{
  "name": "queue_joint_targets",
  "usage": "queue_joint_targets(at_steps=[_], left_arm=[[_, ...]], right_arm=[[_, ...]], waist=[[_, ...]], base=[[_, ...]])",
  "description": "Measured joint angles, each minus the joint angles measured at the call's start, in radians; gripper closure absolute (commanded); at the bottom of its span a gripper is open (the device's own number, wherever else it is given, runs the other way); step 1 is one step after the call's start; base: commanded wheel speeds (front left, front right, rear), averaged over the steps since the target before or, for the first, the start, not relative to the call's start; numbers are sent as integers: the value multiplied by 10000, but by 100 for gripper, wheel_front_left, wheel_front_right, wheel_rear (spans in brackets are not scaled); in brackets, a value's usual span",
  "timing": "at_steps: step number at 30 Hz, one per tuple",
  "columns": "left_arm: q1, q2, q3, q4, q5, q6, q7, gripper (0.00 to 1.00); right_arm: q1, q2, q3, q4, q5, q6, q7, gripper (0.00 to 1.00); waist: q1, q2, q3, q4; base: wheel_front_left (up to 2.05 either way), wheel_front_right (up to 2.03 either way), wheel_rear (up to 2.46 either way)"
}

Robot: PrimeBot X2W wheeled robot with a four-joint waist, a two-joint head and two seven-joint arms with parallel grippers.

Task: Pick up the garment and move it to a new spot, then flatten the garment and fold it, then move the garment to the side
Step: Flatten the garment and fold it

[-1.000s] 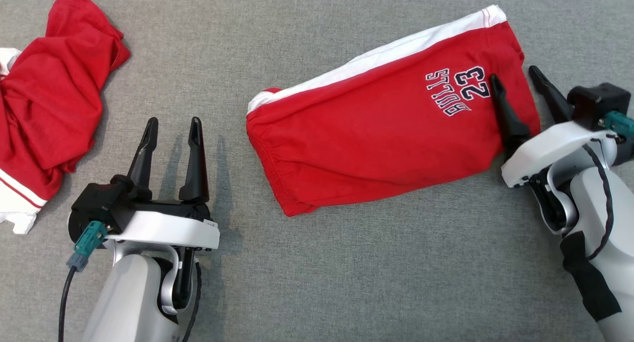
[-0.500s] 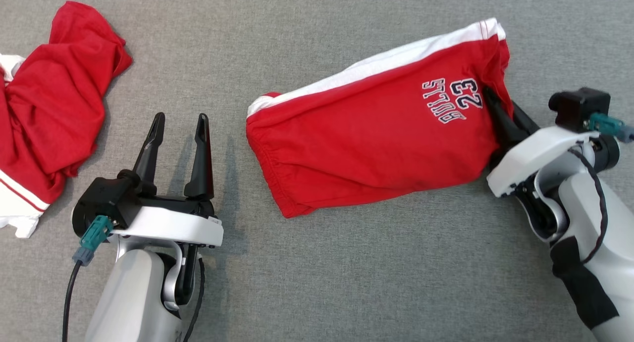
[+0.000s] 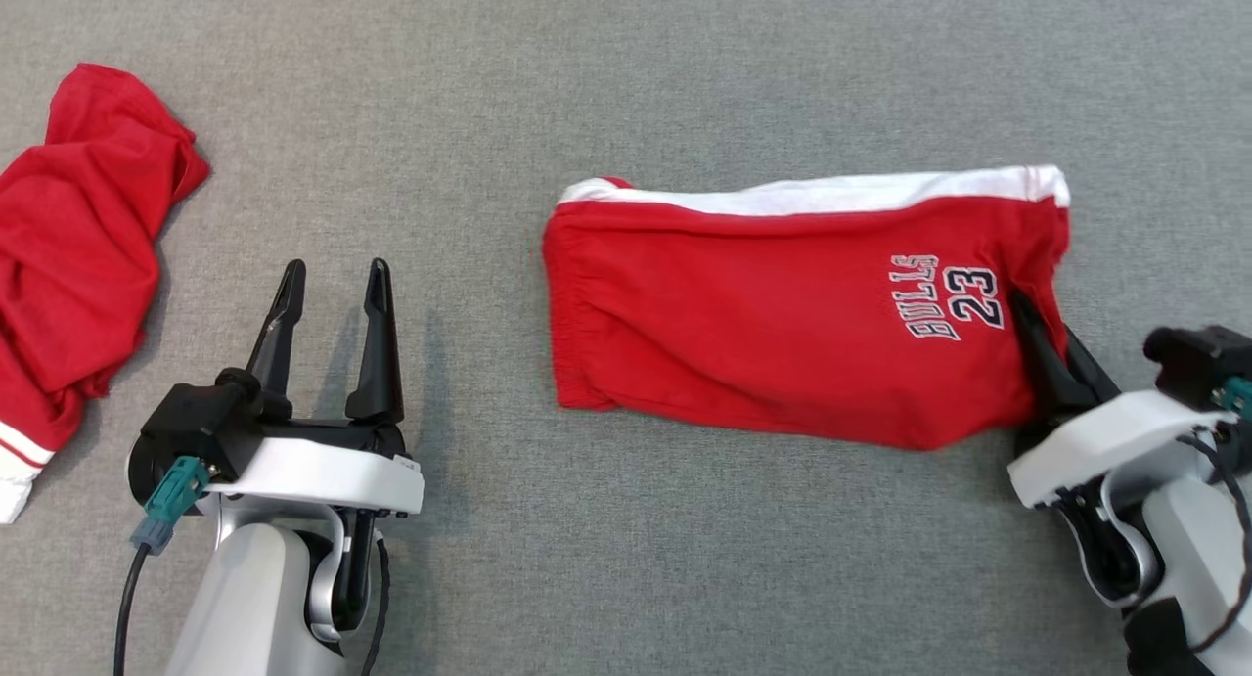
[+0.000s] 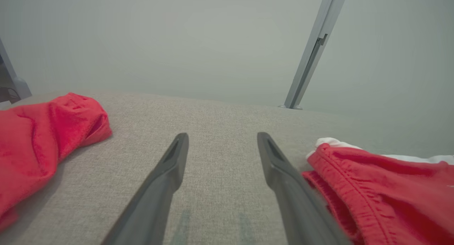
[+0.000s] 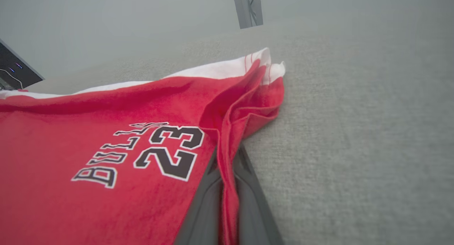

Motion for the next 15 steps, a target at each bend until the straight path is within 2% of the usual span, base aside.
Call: queue_joint_targets(at_steps=[6,15], left_arm=[[170,40,19,-10,17,4,0,0],[172,115,-73,-15,15,4,13,0]], right_arm=[[757,-153,-633,-150,-6,2,-84,100],[821,-140,-798,-332,-115,0,-123,100]], waist=[[0,0,-183,-214],[0,0,-222,-325]], base=[[0,0,0],[0,0,0]])
